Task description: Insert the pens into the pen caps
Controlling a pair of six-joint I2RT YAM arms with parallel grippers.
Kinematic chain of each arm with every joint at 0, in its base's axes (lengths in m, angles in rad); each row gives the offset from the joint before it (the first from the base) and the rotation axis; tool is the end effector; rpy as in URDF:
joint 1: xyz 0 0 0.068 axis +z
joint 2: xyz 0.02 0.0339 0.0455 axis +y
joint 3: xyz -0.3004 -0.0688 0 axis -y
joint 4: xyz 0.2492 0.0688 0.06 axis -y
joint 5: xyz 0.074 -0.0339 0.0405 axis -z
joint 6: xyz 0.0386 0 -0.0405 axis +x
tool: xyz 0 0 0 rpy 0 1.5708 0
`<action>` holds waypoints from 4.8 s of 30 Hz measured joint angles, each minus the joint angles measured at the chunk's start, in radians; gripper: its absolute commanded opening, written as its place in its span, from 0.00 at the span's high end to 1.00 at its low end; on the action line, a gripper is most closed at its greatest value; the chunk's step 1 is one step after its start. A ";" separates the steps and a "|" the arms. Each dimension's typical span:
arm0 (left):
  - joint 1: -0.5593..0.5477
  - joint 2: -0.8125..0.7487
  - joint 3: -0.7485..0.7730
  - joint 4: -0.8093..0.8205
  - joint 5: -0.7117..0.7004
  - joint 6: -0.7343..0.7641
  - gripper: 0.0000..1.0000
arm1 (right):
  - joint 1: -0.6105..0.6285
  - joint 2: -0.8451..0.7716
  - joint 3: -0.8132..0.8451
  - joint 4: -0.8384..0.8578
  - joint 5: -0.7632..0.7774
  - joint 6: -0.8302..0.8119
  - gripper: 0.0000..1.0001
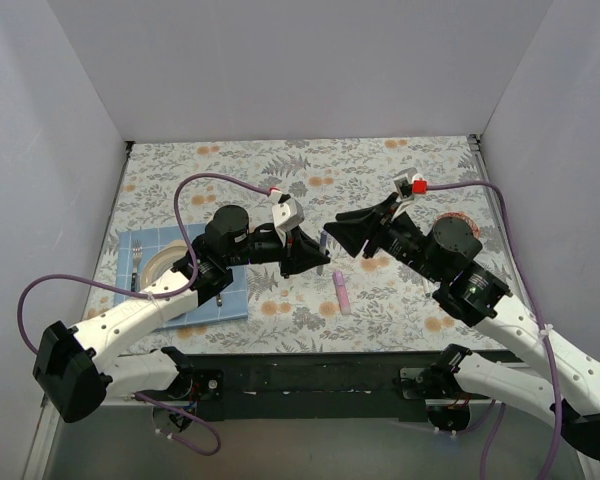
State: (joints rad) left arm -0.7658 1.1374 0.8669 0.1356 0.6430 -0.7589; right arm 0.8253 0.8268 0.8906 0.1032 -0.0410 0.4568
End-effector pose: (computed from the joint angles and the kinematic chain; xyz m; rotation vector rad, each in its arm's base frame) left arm 0.1670 -0.1927 0.3632 0.5620 1.9072 -1.6115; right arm 0.1158 0.1278 0.4290 -0.3093 1.4621 1.0813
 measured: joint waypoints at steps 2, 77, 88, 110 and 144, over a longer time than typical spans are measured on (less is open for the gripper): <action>0.000 0.000 0.000 0.000 0.011 0.001 1.00 | 0.000 0.018 0.000 0.000 -0.019 -0.016 0.49; 0.005 0.019 0.019 -0.017 0.102 -0.027 0.91 | 0.008 -0.037 -0.164 0.192 -0.095 0.011 0.99; 0.007 0.014 0.026 -0.030 0.114 -0.039 1.00 | 0.000 -0.017 -0.146 0.189 -0.160 0.025 0.35; 0.005 -0.058 -0.008 0.000 0.101 -0.015 1.00 | 0.006 0.075 0.036 0.106 -0.145 -0.008 0.31; -0.005 -0.026 0.023 -0.126 -0.085 -0.003 1.00 | 0.000 0.096 -0.023 0.134 -0.073 -0.014 0.99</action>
State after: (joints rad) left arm -0.7708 1.1114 0.8894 0.0101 0.5579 -0.7624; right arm 0.8253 0.9226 0.8680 0.2367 -0.1143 0.4431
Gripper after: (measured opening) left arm 0.143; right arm 0.113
